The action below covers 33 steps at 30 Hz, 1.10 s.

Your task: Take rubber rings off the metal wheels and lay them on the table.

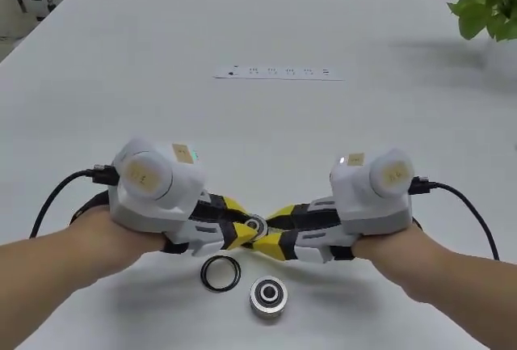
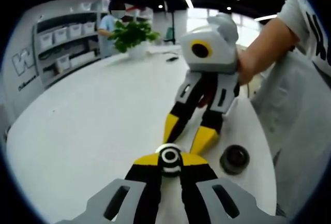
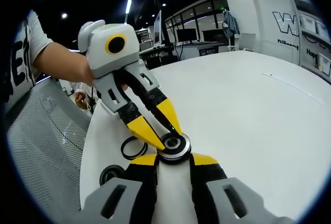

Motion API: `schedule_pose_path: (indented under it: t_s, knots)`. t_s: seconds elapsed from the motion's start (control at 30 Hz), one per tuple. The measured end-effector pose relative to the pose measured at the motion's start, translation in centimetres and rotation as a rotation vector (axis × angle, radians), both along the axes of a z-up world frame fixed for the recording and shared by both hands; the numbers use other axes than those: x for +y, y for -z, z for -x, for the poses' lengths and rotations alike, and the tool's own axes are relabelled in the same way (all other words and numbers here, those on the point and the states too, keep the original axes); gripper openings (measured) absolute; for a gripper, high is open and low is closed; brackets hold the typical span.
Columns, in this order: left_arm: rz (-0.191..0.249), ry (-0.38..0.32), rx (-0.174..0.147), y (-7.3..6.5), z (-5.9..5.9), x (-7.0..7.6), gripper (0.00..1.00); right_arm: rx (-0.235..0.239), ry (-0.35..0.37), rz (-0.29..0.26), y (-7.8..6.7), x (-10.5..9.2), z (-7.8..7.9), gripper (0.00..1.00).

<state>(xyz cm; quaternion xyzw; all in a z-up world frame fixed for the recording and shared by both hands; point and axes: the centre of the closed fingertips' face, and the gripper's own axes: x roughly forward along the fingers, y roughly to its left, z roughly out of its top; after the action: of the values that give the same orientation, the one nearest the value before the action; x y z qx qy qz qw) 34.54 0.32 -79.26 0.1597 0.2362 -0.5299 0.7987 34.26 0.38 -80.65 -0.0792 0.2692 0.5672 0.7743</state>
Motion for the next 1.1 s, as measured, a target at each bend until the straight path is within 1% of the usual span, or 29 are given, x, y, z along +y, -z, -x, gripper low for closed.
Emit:
schedule_pose_path:
  t_s: [0.2, 0.33, 0.47, 0.6, 0.83, 0.97, 1.1]
  knots:
    - [0.002, -0.004, 0.002, 0.0, 0.0, 0.0, 0.14, 0.007, -0.002, 0.006, 0.1, -0.5, 0.1, 0.16]
    - [0.0, -0.003, 0.003, 0.0, -0.1, -0.1, 0.14, 0.007, -0.002, 0.008, 0.1, -0.7, 0.1, 0.1]
    - [0.0, -0.005, 0.005, 0.0, 0.0, -0.1, 0.14, 0.016, 0.003, 0.005, 0.2, -0.8, 0.1, 0.08]
    - [0.005, -0.014, 0.016, 0.0, -0.1, -0.1, 0.14, 0.031, 0.011, -0.003, 0.1, -0.9, 0.1, 0.05]
    - [-0.001, -0.024, 0.013, 0.0, -0.1, -0.2, 0.13, 0.049, 0.03, -0.011, 0.2, -1.0, 0.0, 0.03]
    - [-0.011, -0.03, 0.009, 0.1, -0.2, -0.2, 0.13, 0.073, 0.055, -0.031, 0.2, -1.2, -0.2, 0.01]
    - [-0.016, -0.034, 0.005, 0.1, -0.2, -0.2, 0.13, 0.079, 0.062, -0.034, 0.2, -1.2, -0.3, 0.01]
